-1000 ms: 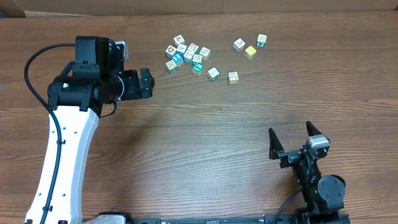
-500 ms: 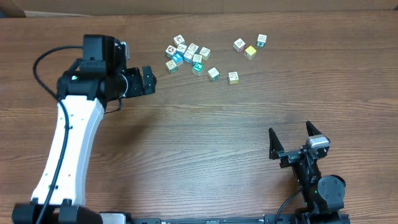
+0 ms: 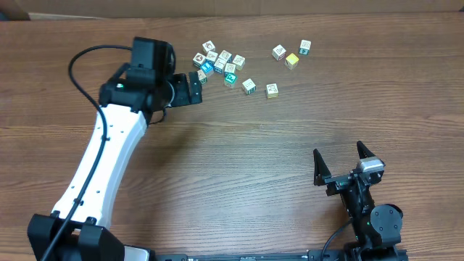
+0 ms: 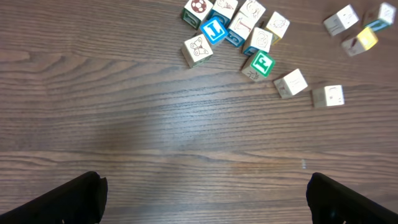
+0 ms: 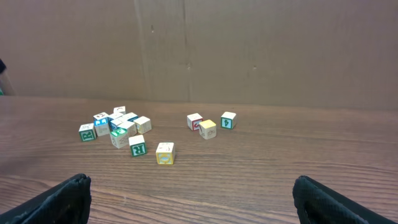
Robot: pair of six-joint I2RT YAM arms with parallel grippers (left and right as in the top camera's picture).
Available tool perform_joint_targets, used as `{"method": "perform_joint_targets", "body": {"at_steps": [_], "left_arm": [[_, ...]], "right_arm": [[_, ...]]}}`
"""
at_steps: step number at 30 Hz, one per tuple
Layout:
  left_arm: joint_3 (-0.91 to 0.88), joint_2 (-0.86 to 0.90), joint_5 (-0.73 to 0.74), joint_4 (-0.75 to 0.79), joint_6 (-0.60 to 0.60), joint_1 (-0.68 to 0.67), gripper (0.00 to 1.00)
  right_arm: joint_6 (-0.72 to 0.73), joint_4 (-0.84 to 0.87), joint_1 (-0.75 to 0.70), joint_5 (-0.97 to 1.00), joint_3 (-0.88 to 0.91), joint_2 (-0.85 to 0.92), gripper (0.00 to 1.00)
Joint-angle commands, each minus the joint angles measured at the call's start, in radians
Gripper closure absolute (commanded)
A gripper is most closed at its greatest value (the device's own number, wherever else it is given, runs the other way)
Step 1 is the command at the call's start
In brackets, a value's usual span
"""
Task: Form a horizontal line
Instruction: 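Raise the left arm and move its gripper toward the block cluster, then lower the left gripper over the green-faced block at the cluster front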
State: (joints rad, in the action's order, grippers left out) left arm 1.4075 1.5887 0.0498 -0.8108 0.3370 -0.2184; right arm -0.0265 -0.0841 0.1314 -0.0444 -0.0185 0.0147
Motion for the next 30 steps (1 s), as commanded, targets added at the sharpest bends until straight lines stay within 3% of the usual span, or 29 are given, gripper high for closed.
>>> {"method": "perform_joint_targets", "body": {"at_steps": [1, 9, 15, 19, 20, 23, 30], "left_arm": [[-0.018, 0.047, -0.083, 0.024, 0.011, -0.038, 0.00], [-0.018, 0.191, -0.072, 0.193, 0.011, -0.101, 0.00], [-0.017, 0.322, -0.182, 0.296, -0.039, -0.195, 0.01], [-0.017, 0.383, -0.243, 0.403, -0.080, -0.235, 0.23], [-0.017, 0.389, -0.243, 0.424, -0.079, -0.240, 0.36], [-0.017, 0.399, -0.221, 0.482, -0.062, -0.242, 0.59], [-0.018, 0.404, -0.207, 0.561, -0.014, -0.242, 0.61]], "right_arm": [[-0.004, 0.003, -0.003, 0.005, 0.011, -0.012, 0.00], [-0.004, 0.003, -0.003, 0.005, 0.011, -0.012, 0.00], [-0.004, 0.003, -0.003, 0.005, 0.011, -0.012, 0.00], [-0.004, 0.003, -0.003, 0.005, 0.011, -0.012, 0.00], [-0.004, 0.003, -0.003, 0.005, 0.011, -0.012, 0.00], [-0.004, 0.003, -0.003, 0.005, 0.011, -0.012, 0.00], [-0.004, 0.003, -0.003, 0.005, 0.011, -0.012, 0.00]]}}
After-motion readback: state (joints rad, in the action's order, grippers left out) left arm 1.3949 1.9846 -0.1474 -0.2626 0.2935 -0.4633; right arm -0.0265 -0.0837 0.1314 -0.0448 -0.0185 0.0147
